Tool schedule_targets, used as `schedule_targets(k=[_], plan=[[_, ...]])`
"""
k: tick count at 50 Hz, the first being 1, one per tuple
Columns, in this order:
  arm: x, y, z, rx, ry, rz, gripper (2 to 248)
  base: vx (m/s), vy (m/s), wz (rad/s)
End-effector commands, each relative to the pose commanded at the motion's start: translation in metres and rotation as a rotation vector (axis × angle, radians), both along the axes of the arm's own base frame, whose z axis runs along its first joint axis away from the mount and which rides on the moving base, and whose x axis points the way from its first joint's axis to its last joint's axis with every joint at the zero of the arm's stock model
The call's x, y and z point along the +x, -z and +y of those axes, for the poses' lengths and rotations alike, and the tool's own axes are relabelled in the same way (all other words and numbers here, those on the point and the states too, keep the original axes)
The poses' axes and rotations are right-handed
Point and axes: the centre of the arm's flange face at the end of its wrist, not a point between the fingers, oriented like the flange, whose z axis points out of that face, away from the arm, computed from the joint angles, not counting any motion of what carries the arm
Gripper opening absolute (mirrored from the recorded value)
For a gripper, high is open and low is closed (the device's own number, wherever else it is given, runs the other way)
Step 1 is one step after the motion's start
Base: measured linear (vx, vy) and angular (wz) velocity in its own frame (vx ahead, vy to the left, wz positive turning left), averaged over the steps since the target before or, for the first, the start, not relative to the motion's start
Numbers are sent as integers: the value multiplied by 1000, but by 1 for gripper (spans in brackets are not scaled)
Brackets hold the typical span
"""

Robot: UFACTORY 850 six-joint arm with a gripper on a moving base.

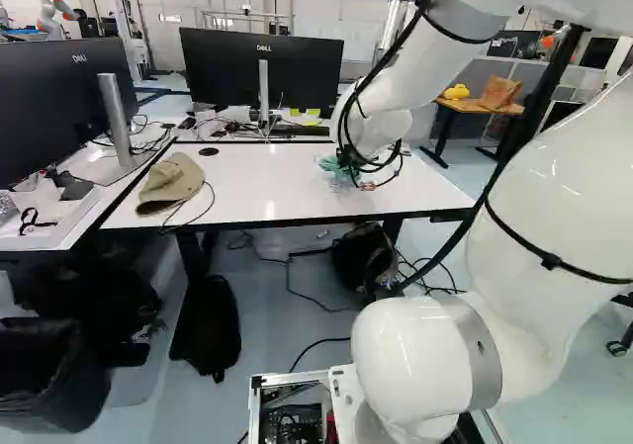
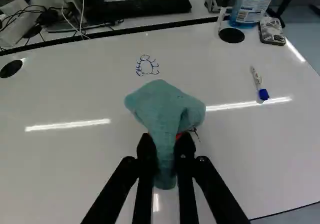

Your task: Clean the table with the green towel

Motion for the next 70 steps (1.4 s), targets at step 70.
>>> schedule_targets(k=[70], plan=[[10,45,0,10,-3,157,50,0,0,0]])
